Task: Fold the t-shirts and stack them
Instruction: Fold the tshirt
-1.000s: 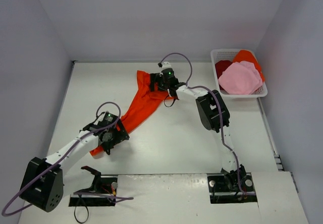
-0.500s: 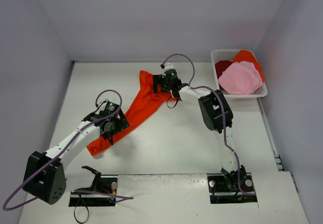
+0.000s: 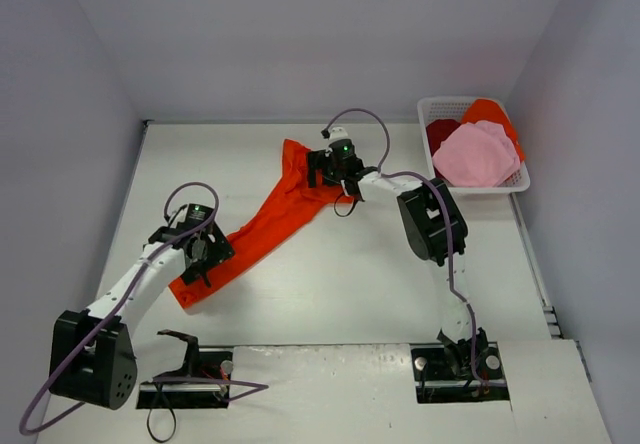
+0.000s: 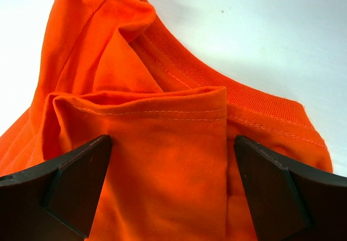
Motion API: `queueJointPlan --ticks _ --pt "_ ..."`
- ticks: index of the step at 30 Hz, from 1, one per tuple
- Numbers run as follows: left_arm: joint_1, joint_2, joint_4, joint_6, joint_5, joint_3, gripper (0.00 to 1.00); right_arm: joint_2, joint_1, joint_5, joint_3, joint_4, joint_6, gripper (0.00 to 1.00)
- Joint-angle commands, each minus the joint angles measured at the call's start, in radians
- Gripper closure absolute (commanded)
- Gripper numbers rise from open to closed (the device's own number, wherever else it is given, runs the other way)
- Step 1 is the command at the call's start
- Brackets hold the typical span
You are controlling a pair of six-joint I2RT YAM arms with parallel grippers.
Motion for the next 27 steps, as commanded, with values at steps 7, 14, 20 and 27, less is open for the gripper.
queueJointPlan --ticks 7,14,20,27 --pt "0.058 0.043 0.005 0.098 -0.041 0.041 0.23 -0.1 -0.018 0.022 -0.034 -0.014 -0.003 0.07" --pt "0.046 0.152 -0.024 0.098 -0.044 0.057 0.23 -0.104 -0.018 0.002 -0.045 -0.002 0.01 0.07" --pt "0.026 0.164 -0.004 0.069 -0.015 0.024 0.23 -0.106 -0.018 -0.009 -0.051 0.016 0.021 0.07" --pt "-0.048 0.16 0.014 0.003 0.025 -0.035 0.23 -0.101 -0.018 -0.021 -0.049 0.022 0.024 0.07"
